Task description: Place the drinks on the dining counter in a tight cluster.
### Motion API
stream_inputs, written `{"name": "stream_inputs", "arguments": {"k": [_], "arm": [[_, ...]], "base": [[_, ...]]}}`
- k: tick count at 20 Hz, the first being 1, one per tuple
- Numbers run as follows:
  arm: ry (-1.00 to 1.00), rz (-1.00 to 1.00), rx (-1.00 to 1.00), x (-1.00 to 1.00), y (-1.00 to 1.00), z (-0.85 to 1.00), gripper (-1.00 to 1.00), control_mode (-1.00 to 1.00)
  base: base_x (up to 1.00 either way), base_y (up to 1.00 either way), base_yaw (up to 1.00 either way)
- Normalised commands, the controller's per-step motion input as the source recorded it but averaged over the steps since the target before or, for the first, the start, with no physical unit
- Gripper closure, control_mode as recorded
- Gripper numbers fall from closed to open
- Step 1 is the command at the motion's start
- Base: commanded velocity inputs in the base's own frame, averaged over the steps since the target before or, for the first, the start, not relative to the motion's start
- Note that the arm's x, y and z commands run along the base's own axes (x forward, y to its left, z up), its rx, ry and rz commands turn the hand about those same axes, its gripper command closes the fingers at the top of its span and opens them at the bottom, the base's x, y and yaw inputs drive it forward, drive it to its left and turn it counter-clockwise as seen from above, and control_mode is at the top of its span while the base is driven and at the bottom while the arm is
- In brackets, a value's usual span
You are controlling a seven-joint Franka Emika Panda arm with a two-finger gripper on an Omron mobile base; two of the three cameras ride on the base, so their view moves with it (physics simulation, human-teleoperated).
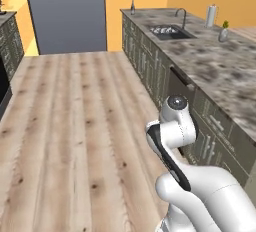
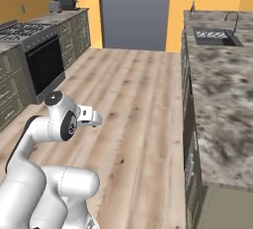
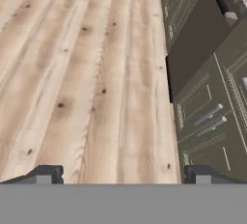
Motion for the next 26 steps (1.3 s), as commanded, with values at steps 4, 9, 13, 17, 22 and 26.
{"name": "stream_inputs", "arguments": {"k": [4, 9, 13, 17, 22, 26], "arm": [[0.0, 0.0, 0.0, 0.0, 0.0, 0.0, -1.0, 1.0], [0.0, 0.0, 0.0, 0.0, 0.0, 0.0, -1.0, 1.0], [0.0, 0.0, 0.0, 0.0, 0.0, 0.0, -1.0, 1.0], [0.0, 0.0, 0.0, 0.0, 0.0, 0.0, -1.0, 1.0], [0.0, 0.0, 0.0, 0.0, 0.0, 0.0, -1.0, 1.0], [0.0, 0.0, 0.0, 0.0, 0.0, 0.0, -1.0, 1.0]], "base": [[0.63, 0.19, -0.06], [0.69, 0.1, -0.02], [0.74, 0.01, 0.0], [0.74, 0.0, 0.0], [0.74, 0.0, 0.0], [0.75, 0.0, 0.0]]}}
